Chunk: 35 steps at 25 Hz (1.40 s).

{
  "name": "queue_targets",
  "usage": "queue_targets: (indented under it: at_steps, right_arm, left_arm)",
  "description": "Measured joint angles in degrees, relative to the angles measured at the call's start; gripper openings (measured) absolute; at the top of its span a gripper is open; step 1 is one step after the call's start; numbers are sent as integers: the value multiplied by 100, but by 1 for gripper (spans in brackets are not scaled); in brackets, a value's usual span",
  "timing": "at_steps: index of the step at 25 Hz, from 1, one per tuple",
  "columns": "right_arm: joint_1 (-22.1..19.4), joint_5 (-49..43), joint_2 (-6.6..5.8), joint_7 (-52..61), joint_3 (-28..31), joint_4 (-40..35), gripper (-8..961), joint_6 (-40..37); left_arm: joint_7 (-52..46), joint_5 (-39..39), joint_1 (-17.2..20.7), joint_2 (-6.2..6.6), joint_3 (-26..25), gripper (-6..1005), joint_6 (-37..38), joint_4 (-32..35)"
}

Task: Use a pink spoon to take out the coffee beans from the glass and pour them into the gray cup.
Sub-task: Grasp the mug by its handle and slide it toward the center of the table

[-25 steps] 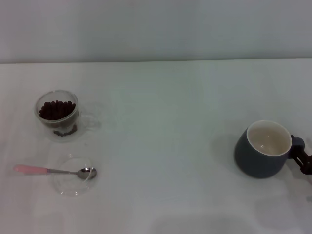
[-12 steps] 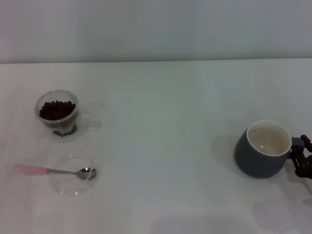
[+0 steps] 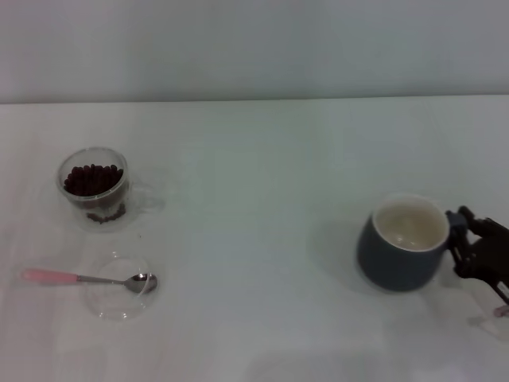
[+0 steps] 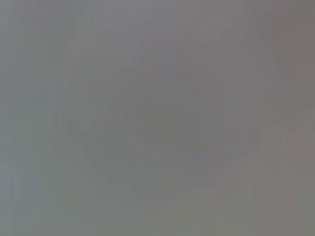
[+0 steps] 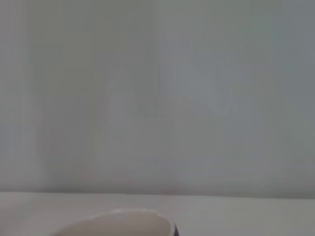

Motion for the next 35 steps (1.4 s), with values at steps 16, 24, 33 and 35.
queue_targets:
  at_steps: [16, 24, 33, 35]
  right_arm:
    - [434, -1101, 52, -2, 324, 315, 177, 101]
    - [485, -3257, 51, -37, 1976, 480, 178, 553]
    - [549, -4996, 50, -187, 3472, 722, 177, 1163]
    - [614, -5125, 46, -203, 3621, 781, 178, 1378]
  left_arm:
    - [-110, 35, 14, -11, 35, 862, -1, -35]
    - [-114, 46, 6, -11, 45, 862, -16, -36]
    - [-114, 46, 11, -11, 44, 862, -22, -36]
    - [-114, 46, 12, -11, 45, 862, -31, -39]
